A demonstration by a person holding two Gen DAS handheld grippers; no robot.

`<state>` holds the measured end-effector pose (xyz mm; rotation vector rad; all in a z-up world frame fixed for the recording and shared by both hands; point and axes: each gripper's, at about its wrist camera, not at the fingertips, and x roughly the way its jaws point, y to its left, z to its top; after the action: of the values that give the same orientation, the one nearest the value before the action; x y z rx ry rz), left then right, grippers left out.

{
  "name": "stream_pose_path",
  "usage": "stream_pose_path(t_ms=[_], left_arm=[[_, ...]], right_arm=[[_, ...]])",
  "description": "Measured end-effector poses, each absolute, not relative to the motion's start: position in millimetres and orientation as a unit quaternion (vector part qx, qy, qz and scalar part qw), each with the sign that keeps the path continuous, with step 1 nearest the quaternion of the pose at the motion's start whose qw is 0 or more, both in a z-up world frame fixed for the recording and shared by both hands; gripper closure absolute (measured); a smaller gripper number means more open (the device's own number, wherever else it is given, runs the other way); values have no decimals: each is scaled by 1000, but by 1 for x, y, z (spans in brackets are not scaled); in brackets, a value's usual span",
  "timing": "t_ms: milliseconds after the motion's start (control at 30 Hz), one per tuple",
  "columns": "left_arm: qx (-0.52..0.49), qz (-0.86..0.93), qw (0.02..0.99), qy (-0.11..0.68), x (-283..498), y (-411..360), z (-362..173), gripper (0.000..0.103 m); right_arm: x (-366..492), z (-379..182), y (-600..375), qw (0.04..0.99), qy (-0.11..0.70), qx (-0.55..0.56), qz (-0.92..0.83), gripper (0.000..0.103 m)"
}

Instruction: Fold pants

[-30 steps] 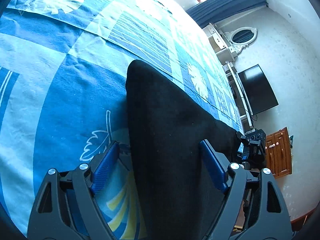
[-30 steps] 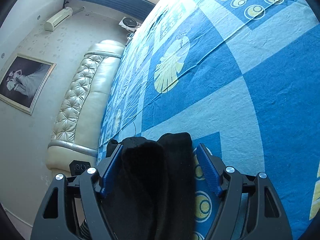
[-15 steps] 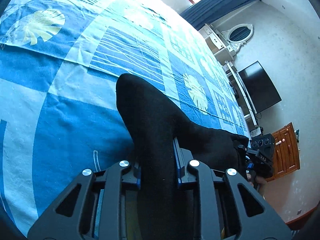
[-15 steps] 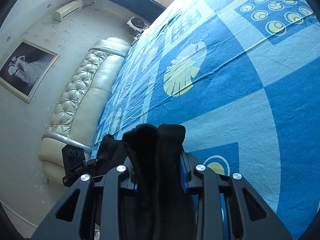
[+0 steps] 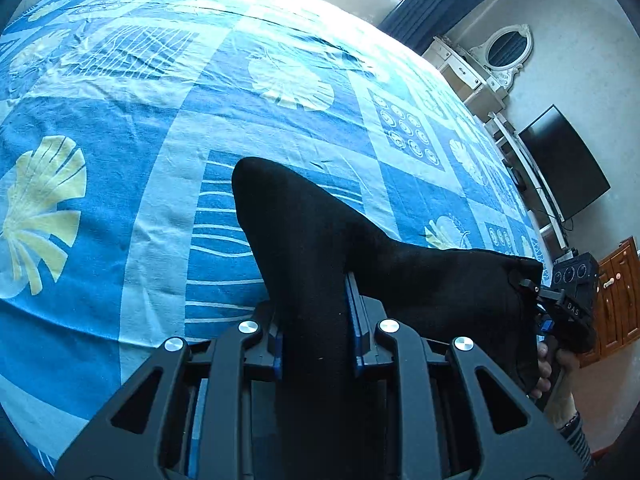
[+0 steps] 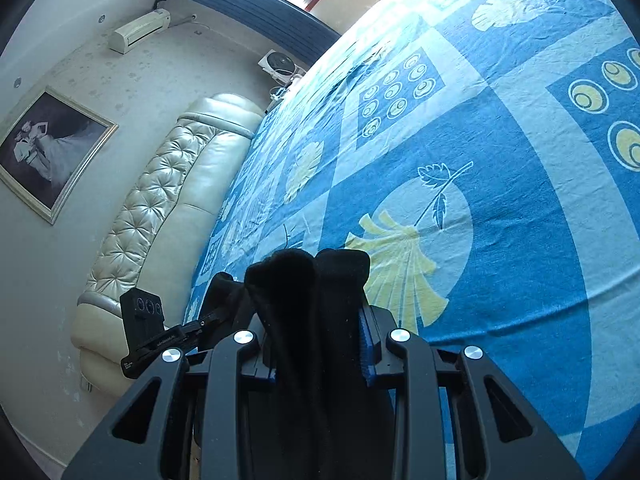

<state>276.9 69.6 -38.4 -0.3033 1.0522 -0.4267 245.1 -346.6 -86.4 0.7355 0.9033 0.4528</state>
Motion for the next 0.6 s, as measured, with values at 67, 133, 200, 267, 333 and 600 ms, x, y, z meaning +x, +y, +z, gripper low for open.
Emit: stream_pose_path(t_ms=[67, 133, 200, 267, 333, 600], left_arm=[[-138, -200, 831, 500, 280, 71, -47, 79], [-147, -206, 831, 496, 279, 75, -52, 77], [-153, -206, 831, 493, 278, 78, -56, 76], [-155, -204, 832, 491, 278, 78, -58, 74], [-157, -204, 832, 491, 278, 78, -59, 73], [-168, -207, 830, 489, 279, 82, -62, 71]], right_arm=[[250, -99, -350, 803, 436, 351, 206, 73], [249, -108, -356, 793, 437, 369, 210, 73], [246, -115, -360, 788, 434, 381, 213, 73], [244, -118, -362, 785, 432, 389, 214, 73], [244, -117, -361, 785, 431, 391, 214, 73], [245, -118, -361, 781, 431, 396, 216, 72]])
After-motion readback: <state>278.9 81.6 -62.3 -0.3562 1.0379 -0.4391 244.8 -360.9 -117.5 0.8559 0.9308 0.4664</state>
